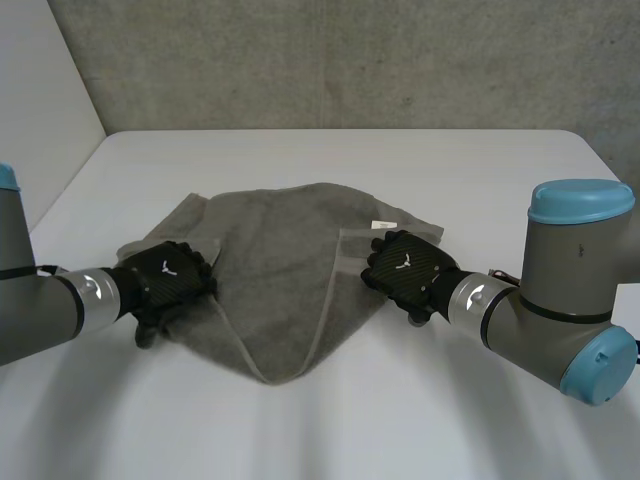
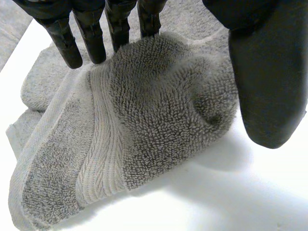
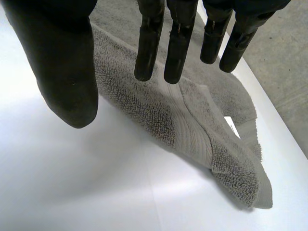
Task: Fold the towel.
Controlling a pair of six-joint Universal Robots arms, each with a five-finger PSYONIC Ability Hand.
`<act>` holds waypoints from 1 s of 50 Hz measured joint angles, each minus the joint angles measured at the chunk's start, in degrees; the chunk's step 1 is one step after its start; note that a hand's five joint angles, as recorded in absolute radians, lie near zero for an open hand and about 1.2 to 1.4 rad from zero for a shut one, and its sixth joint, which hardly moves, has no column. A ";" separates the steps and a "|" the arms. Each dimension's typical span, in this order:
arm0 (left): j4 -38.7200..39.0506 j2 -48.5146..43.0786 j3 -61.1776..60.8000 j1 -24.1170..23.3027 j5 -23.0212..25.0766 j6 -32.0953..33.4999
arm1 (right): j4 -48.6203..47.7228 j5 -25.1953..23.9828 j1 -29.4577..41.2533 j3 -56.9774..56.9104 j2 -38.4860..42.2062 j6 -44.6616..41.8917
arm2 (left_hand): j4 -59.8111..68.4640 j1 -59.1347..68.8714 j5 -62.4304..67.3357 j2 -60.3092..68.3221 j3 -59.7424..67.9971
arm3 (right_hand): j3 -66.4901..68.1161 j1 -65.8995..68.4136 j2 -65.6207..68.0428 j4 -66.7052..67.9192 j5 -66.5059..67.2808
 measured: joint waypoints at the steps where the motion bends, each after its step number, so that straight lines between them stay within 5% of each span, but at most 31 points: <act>1: 0.00 0.24 -0.24 0.13 0.20 0.00 | -0.01 0.01 0.05 0.05 -0.11 0.03 | 0.00 0.00 0.00 0.00 0.00 | 0.00 -0.10 0.00 0.00 -0.35; 17: 0.45 2.52 -0.14 1.58 0.59 0.13 | -3.95 0.69 2.56 1.65 -0.77 1.94 | 0.00 5.43 10.55 8.51 0.00 | 0.00 -5.74 -5.03 0.00 -6.49; 26: 0.31 3.13 -2.18 2.07 0.55 0.10 | -10.10 -0.64 4.50 -0.43 1.51 9.85 | 0.00 42.67 46.62 45.04 0.00 | 0.00 -8.15 -7.26 0.00 -8.95; 50: 1.38 9.35 -7.96 4.46 0.86 -1.96 | -7.08 -1.87 8.65 -8.37 12.77 7.27 | 0.00 47.75 52.50 49.51 0.00 | 0.00 -10.18 -9.85 0.00 -9.93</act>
